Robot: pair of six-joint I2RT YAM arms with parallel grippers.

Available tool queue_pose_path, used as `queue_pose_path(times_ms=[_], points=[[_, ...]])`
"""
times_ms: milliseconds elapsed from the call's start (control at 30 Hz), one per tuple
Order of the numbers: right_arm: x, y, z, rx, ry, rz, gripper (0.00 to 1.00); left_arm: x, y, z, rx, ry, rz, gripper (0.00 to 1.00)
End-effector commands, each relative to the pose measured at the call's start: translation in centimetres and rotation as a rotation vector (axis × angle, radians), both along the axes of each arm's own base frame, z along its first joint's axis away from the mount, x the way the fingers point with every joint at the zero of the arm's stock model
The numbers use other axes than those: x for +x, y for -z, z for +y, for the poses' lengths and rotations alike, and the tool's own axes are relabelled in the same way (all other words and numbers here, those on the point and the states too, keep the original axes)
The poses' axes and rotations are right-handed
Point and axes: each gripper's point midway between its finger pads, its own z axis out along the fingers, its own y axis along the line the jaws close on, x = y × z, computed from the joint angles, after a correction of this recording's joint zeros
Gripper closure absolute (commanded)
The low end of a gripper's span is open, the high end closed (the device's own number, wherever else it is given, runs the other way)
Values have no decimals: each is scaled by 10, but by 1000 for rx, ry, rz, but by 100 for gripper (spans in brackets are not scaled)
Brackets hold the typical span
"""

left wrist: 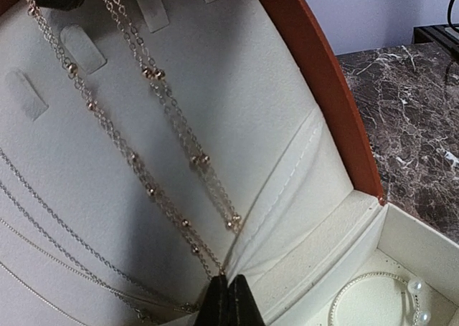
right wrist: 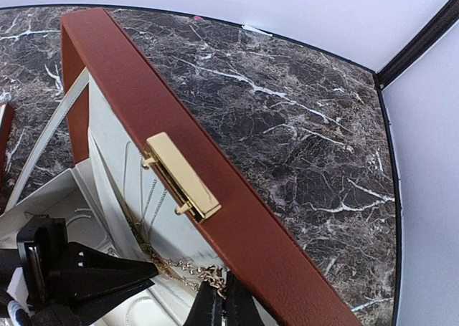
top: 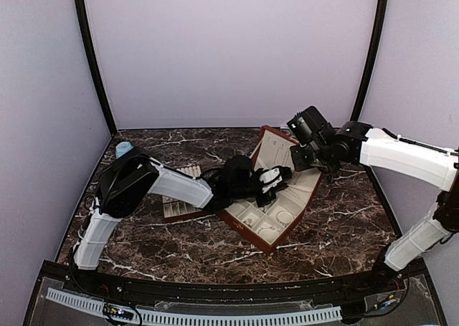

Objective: Organize the mixed jewelry
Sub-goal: Hang the necklace on the necklace hanger.

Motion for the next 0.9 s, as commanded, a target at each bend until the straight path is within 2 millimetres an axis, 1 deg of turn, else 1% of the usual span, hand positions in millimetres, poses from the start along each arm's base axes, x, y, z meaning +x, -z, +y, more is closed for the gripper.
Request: queue_pose_path(times_ms=[0, 200, 300, 467, 667, 867], points=[[13, -20, -10, -21, 82, -87, 100, -19, -42, -7, -96, 64, 1, 100], [18, -30, -16, -28, 125, -137, 100, -20, -45, -8, -113, 75, 4, 100], [21, -32, -15, -20, 135, -152, 100, -20, -49, -9, -122, 76, 2, 100], [27, -28, -14, -15, 151, -154, 100, -20, -54, -11, -135, 82, 1, 100], [33, -20, -20, -23, 193, -150, 100, -21, -56, -12, -145, 86, 3, 100], [38, -16, -21, 4, 205, -143, 100, -21, -60, -14, -156, 90, 4, 100]])
